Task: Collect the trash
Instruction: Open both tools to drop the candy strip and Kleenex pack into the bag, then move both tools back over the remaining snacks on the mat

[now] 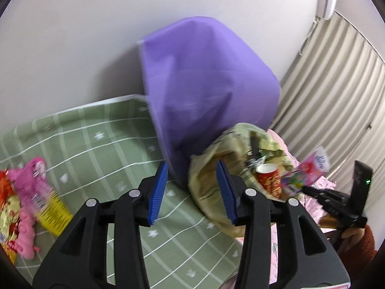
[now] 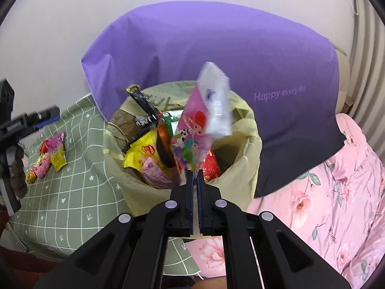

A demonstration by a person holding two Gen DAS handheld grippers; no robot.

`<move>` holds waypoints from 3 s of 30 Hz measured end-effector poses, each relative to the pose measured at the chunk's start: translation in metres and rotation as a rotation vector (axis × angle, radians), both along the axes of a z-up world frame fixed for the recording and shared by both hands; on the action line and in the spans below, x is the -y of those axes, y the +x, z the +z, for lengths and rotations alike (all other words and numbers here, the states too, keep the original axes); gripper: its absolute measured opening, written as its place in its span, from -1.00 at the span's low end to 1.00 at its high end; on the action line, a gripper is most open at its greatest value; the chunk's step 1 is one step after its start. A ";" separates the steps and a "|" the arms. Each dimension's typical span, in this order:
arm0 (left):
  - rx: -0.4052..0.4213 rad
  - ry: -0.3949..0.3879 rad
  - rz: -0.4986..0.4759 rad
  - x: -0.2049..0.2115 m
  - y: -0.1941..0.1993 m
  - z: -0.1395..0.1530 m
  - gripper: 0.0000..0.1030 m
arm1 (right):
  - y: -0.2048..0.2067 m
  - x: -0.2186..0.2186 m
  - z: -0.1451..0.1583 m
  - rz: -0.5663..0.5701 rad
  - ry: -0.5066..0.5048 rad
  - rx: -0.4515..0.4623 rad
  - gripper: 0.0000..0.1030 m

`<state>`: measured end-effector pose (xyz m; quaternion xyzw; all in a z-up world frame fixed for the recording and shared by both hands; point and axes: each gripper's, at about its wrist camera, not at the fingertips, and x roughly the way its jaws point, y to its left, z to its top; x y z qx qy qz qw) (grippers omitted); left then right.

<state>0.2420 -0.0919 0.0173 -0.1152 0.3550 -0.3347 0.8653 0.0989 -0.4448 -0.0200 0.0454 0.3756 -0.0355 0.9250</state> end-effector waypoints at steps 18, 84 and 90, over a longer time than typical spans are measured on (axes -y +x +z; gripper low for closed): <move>0.023 0.044 0.224 -0.114 -0.014 -0.019 -0.06 | 0.032 -0.077 0.023 0.110 0.021 0.173 -0.89; -0.194 0.177 0.600 -0.280 -0.019 -0.105 0.04 | 0.191 -0.364 -0.113 0.859 0.101 -0.045 -0.79; -0.125 0.223 0.510 -0.262 0.036 -0.090 0.05 | 0.182 -0.360 -0.133 0.880 0.068 -0.143 0.25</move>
